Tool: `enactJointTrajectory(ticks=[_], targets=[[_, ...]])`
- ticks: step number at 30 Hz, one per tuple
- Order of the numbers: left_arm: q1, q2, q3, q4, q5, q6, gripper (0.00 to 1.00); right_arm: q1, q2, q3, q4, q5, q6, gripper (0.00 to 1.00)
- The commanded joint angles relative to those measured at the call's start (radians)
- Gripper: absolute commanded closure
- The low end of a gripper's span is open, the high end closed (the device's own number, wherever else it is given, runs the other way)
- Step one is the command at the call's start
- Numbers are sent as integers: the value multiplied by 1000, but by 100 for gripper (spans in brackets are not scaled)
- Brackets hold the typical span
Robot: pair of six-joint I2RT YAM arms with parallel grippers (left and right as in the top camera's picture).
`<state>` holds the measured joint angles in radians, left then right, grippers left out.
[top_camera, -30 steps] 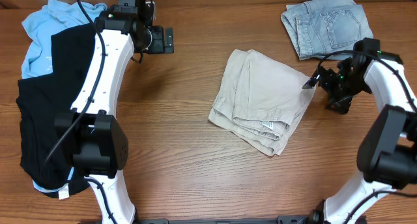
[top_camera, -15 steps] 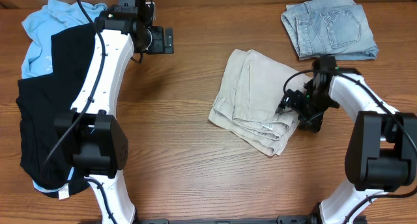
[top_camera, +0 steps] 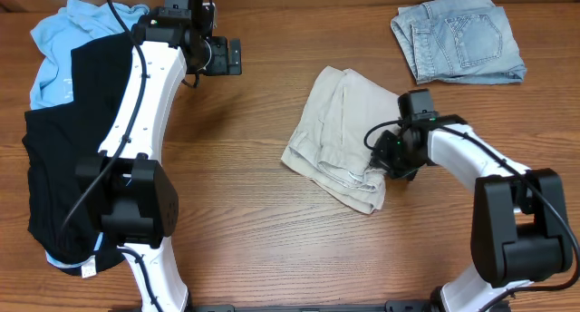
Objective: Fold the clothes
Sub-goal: 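Grasp the folded shorts with the right gripper and carry them to the top right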
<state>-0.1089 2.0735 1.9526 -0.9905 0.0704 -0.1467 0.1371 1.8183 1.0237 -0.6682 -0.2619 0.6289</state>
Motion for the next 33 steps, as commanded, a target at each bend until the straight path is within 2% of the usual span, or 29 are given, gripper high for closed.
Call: enactJointTrajectory(ticks=[1,7,12,15,20,27,33], targets=[[3,0,-4,1,0,10,0,8,69,-33,75,-2,18,96],[4,0,-4,1,0,9,0,-35,24,101,104,-167,-161,96],[3,0,-4,0,0,9,0,-52,-69,277,94,-238,-165,96],[4,0,-4,0,0,10,0,-81,-140,419,93,-225,-118,96],[3,0,-4,5,0,9,0,-151,-156,579,134,-188,-93,96],[4,0,-4,13,0,9,0,-264,-151,601,374,-110,-94,96],[3,0,-4,39,1,7,0,-296,-80,601,599,-61,-93,96]])
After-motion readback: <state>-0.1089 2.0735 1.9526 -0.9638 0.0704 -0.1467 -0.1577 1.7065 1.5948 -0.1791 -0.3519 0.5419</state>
